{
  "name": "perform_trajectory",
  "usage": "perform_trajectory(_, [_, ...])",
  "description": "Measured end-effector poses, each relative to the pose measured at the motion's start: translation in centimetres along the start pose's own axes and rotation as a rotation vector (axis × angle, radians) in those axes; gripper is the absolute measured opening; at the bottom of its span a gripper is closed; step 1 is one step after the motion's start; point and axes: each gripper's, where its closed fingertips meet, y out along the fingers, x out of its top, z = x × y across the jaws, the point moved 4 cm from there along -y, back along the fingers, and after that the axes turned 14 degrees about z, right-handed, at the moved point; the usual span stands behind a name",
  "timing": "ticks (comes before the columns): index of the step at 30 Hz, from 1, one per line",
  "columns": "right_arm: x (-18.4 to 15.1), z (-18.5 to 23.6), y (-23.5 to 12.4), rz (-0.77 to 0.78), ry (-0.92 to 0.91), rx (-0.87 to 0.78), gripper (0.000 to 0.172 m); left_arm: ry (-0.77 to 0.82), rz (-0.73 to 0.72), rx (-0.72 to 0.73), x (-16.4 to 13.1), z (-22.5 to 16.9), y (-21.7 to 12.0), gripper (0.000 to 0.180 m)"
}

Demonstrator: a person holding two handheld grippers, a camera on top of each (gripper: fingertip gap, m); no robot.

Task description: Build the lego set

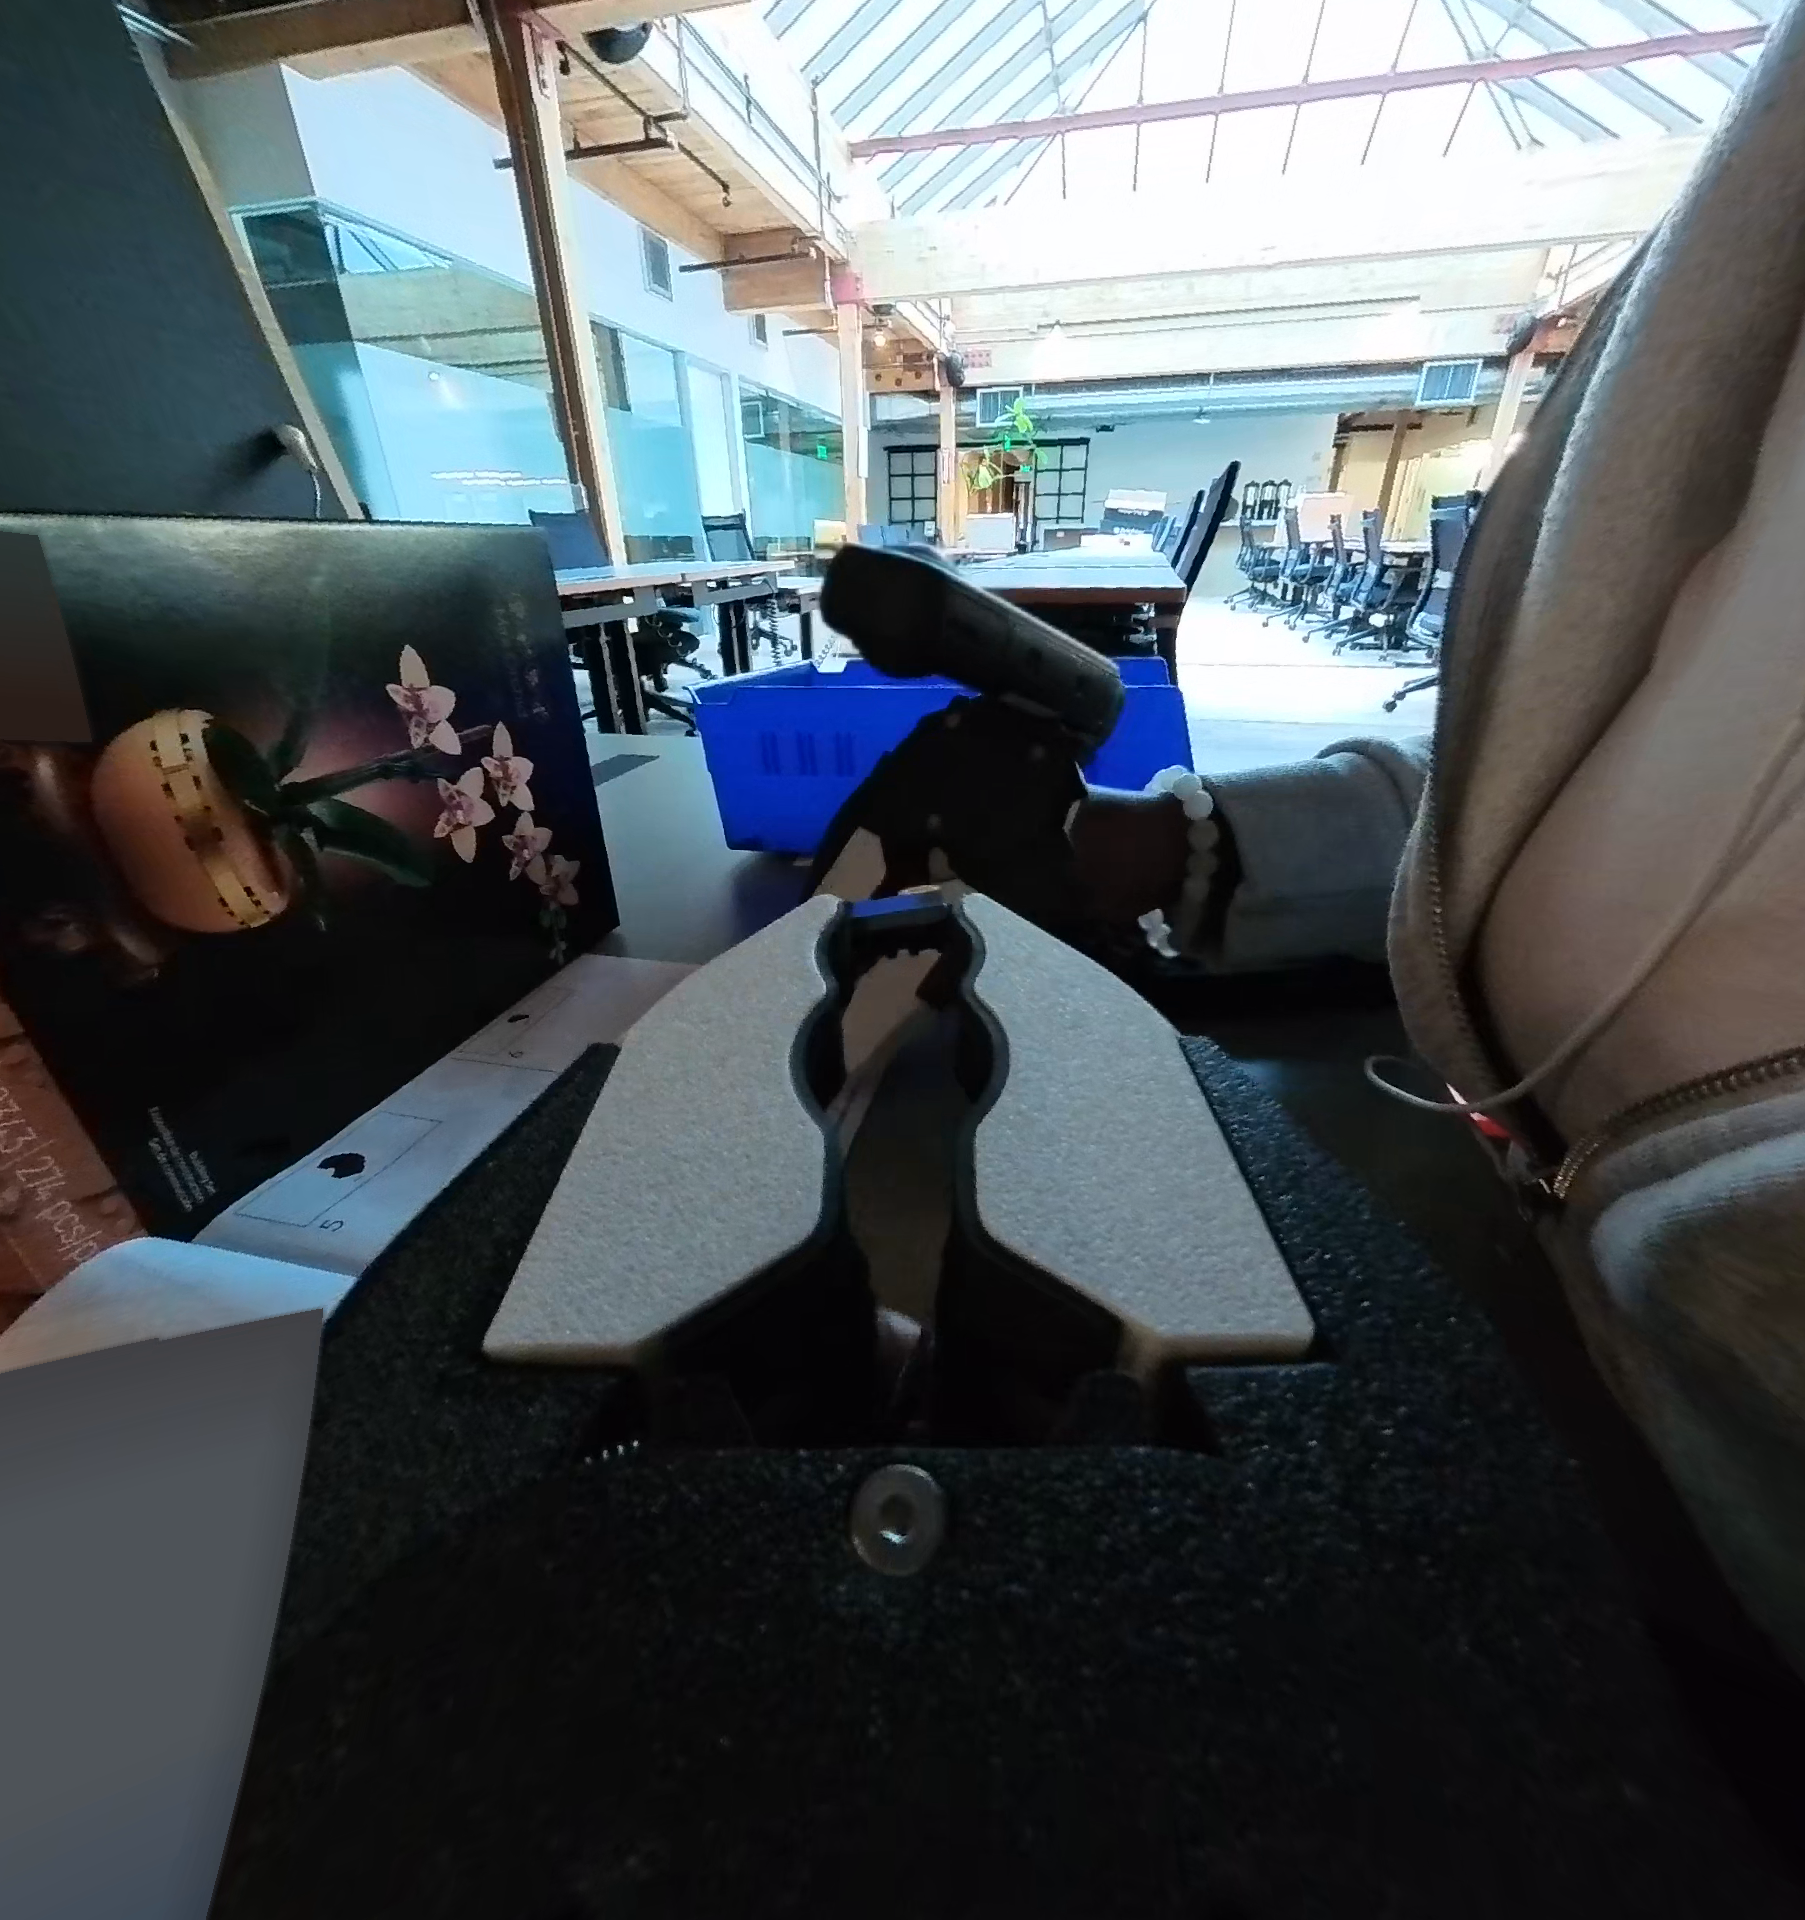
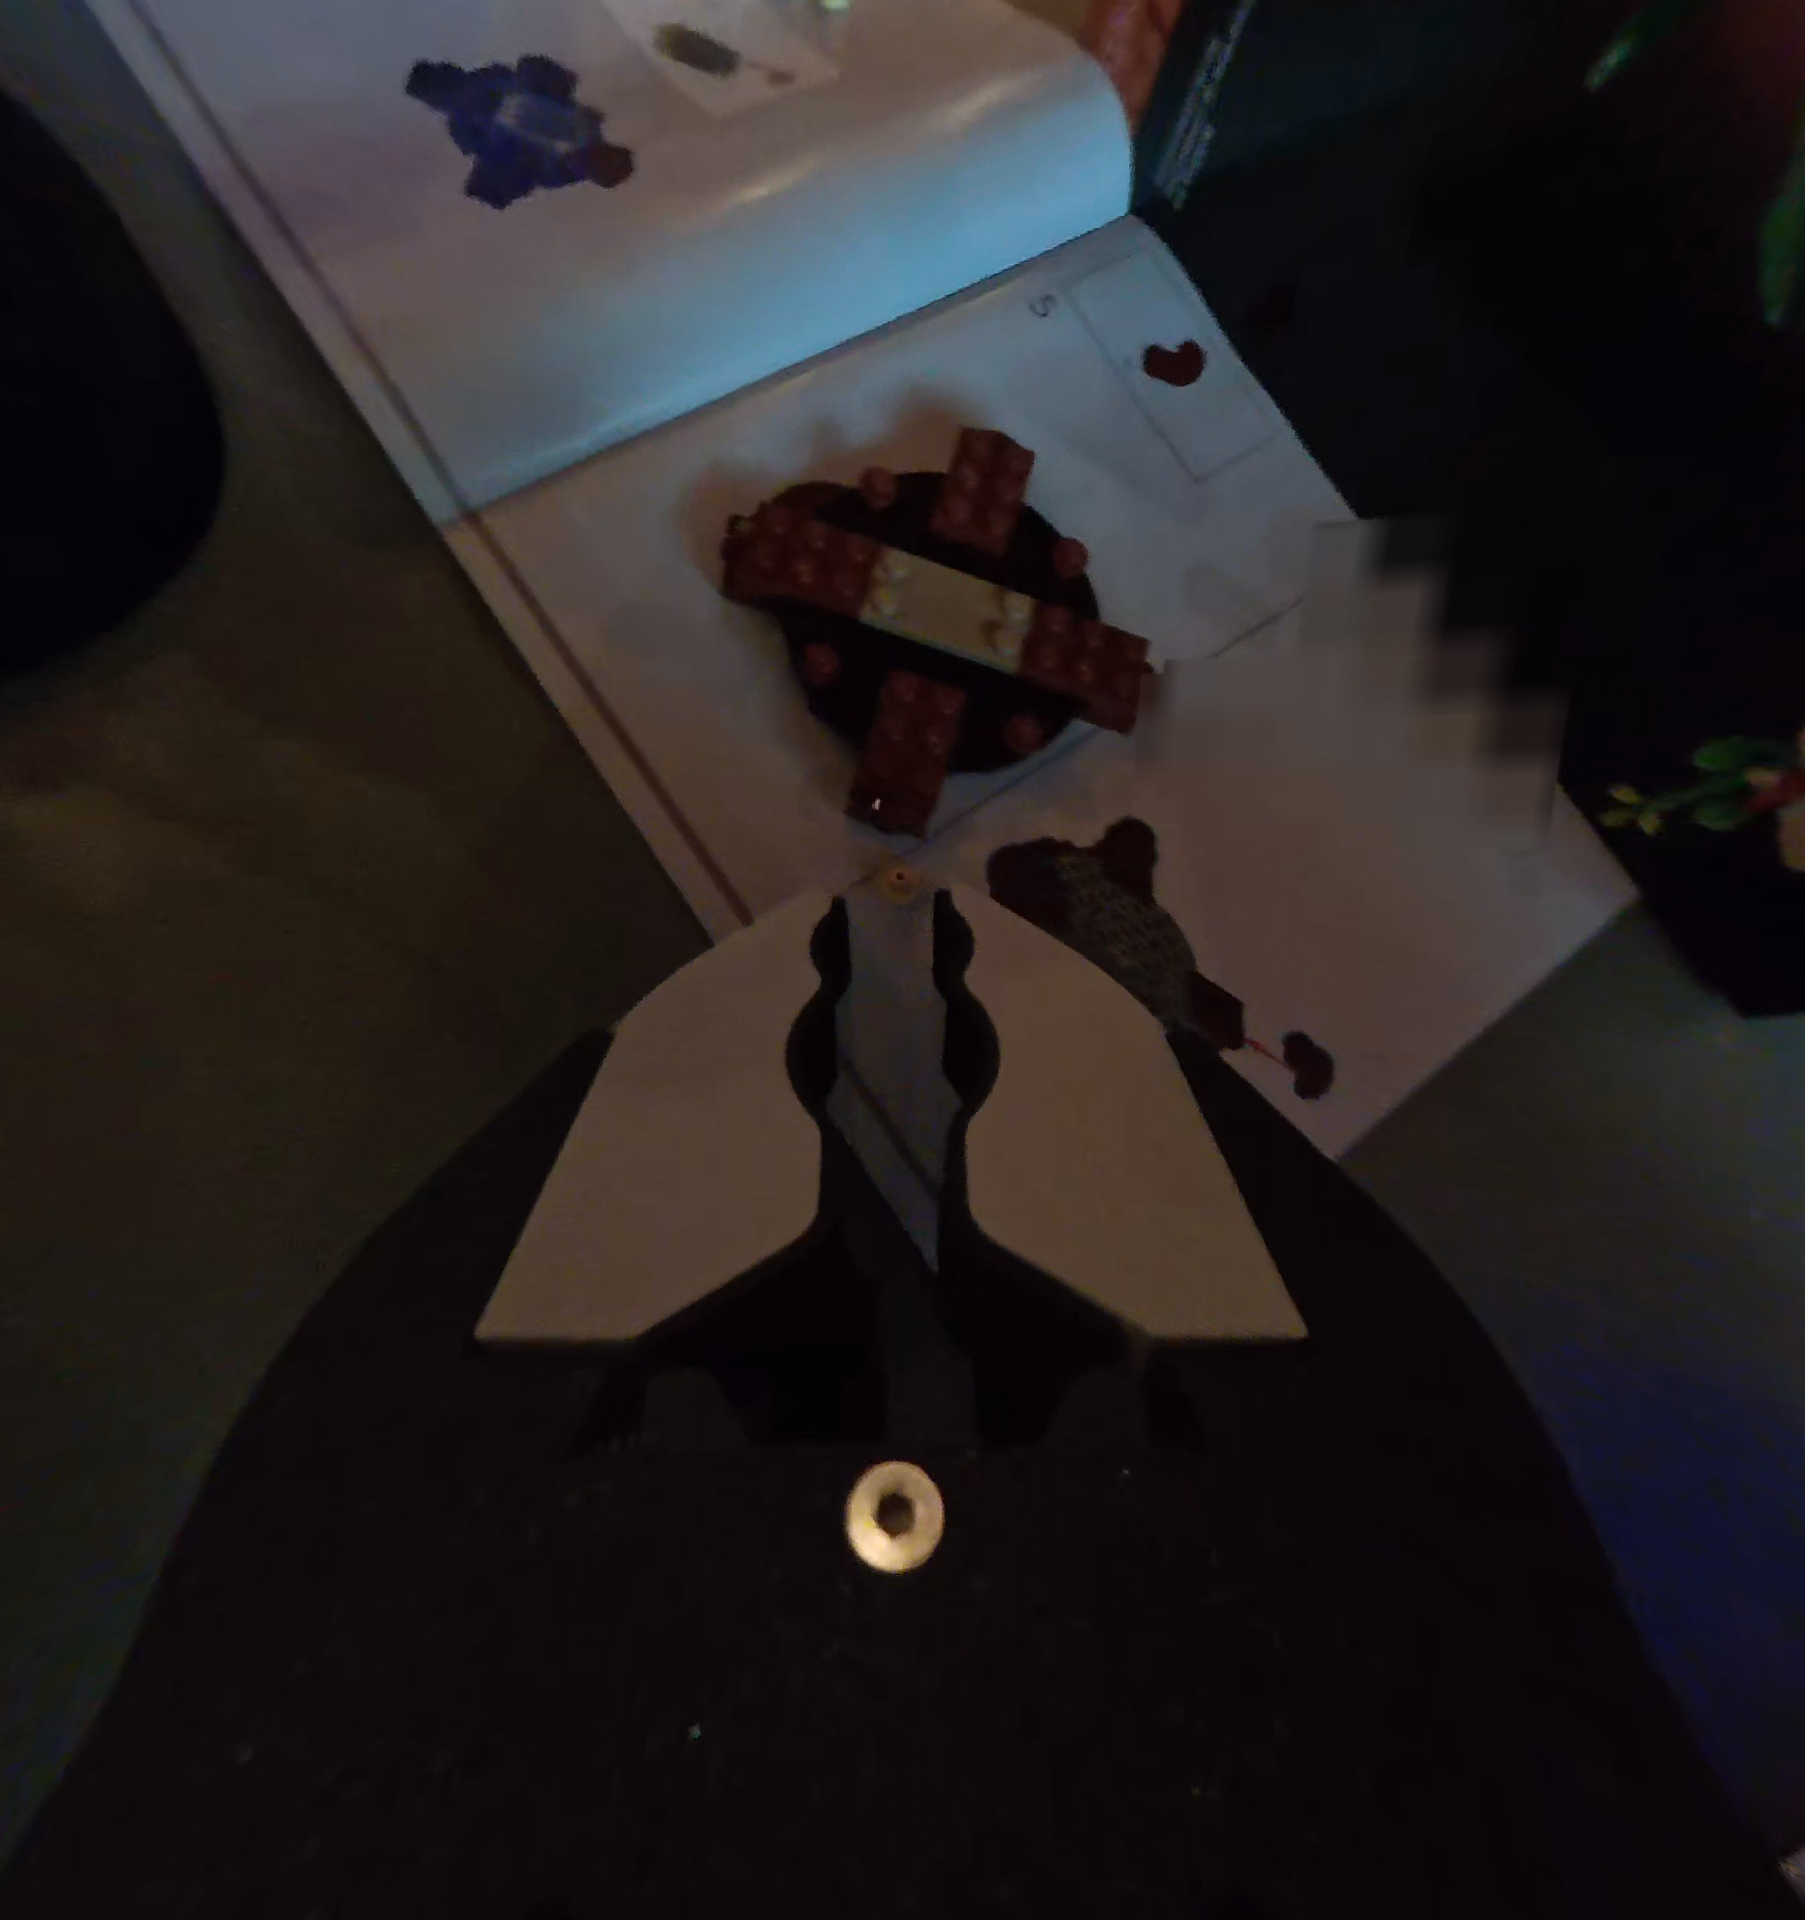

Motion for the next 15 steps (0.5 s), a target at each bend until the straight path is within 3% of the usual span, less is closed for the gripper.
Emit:
perform_trajectory(7, [0.29, 0.19, 0.35, 0.007, -0.068, -0.052, 0.007, -0.003, 0.005, 0.0, -0.02, 0.02, 0.05, 0.017])
perform_trajectory(15, [0.58, 0.07, 0.8, 0.01, -0.037, 0.02, 0.003, -0.004, 0.008, 0.003, -0.03, 0.05, 0.08, 0.017])
